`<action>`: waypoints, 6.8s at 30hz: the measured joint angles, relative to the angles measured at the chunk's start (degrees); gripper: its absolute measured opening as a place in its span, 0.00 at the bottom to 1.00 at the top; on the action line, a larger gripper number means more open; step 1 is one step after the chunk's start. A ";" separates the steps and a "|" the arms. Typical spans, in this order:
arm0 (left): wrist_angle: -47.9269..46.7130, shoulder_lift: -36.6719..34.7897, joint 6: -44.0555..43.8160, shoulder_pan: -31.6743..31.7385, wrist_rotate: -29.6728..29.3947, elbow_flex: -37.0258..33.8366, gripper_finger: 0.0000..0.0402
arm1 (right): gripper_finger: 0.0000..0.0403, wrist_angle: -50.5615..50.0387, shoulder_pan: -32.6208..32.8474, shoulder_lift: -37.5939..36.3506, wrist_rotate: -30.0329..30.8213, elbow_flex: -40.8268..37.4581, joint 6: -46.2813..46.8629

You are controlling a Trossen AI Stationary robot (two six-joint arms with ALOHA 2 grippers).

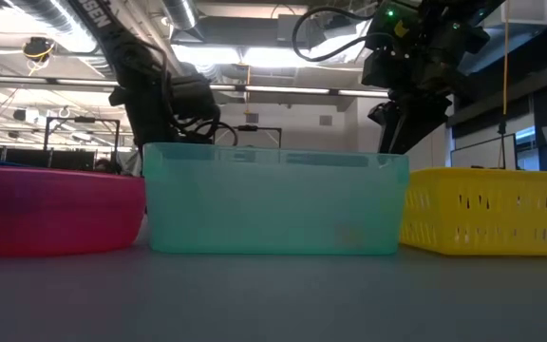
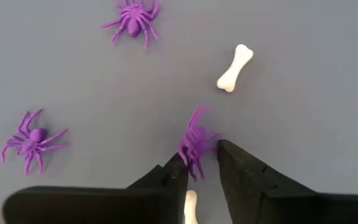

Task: Sort Halloween decoration
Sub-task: Put the purple spider toy into the pink bin, then put the orange pumpkin toy into the green bin

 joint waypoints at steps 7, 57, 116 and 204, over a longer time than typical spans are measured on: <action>-1.58 0.27 0.11 -0.07 0.19 2.96 0.08 | 0.37 0.02 0.00 0.00 -0.01 0.00 0.00; -4.00 -16.88 -36.39 -44.93 2.95 4.32 0.00 | 0.37 0.28 0.00 0.00 -0.03 0.00 0.00; -7.68 -16.24 -42.53 -48.45 -9.62 4.32 0.32 | 0.37 24.58 -0.02 14.71 10.21 0.00 -0.24; -6.47 -16.24 -42.49 -48.46 -12.40 4.32 0.32 | 0.37 7.18 -6.78 21.75 3.64 7.26 1.53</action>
